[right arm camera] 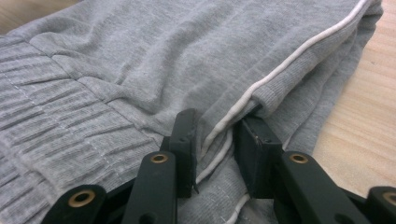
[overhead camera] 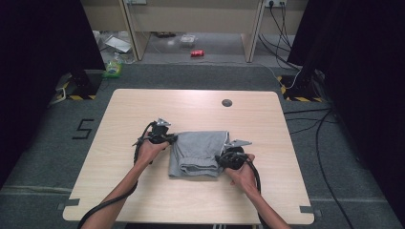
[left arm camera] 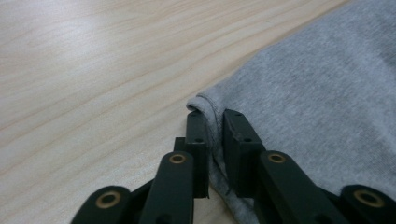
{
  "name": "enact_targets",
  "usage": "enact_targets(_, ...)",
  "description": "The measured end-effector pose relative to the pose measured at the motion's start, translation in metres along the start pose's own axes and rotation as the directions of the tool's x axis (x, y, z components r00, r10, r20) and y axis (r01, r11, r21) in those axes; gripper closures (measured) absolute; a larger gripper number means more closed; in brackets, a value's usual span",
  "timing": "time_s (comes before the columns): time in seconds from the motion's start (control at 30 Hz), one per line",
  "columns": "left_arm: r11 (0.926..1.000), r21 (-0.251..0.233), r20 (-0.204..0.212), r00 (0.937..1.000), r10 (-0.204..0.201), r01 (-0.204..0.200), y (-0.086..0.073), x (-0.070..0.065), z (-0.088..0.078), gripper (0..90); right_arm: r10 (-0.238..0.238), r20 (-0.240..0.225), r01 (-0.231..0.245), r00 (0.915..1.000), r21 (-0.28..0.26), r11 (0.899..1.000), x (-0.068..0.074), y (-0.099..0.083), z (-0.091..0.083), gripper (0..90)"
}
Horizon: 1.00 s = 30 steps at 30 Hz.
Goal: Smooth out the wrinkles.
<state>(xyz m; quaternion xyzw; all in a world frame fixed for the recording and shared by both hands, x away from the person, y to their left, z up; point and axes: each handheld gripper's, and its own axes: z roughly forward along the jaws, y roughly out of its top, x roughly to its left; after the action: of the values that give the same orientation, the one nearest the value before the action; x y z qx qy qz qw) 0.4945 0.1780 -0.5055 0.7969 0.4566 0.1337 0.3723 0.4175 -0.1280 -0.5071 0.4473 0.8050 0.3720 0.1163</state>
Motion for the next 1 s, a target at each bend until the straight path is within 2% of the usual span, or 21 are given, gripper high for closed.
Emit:
enact_targets(0.27,0.9995,-0.014,-0.003,0.9996,-0.029,0.029,0.002,0.002,-0.004,66.0,0.02,-0.012,-0.02,0.9997,-0.016,1.0,-0.004,-0.001,-0.004,59.1)
enact_targets(0.3,0.9989,-0.022,-0.004,0.9992,-0.04,0.04,0.002,0.002,-0.005,63.8,0.036,-0.017,-0.036,0.9992,-0.021,0.999,-0.005,-0.001,-0.006,57.0)
enact_targets(0.4,0.9949,-0.048,0.007,0.9961,-0.088,0.088,0.003,0.004,-0.011,54.2,0.045,-0.02,-0.045,0.9988,-0.03,0.999,-0.006,-0.001,-0.01,53.7)
enact_targets(0.53,0.9907,-0.069,0.012,0.9931,-0.117,0.118,0.006,0.005,-0.022,44.6,0.058,-0.021,-0.059,0.9981,-0.043,0.997,-0.008,-0.002,-0.019,47.7)
enact_targets(0.77,0.9931,-0.059,0.033,0.9944,-0.1,0.102,0.0,-0.003,-0.037,35.1,0.056,0.001,-0.056,0.9984,-0.074,0.996,-0.015,-0.008,-0.042,40.5)
enact_targets(1.0,0.9957,-0.054,0.054,0.9959,-0.072,0.075,-0.015,-0.013,-0.053,28.9,0.059,0.02,-0.057,0.9981,-0.085,0.995,-0.024,-0.026,-0.065,38.3)
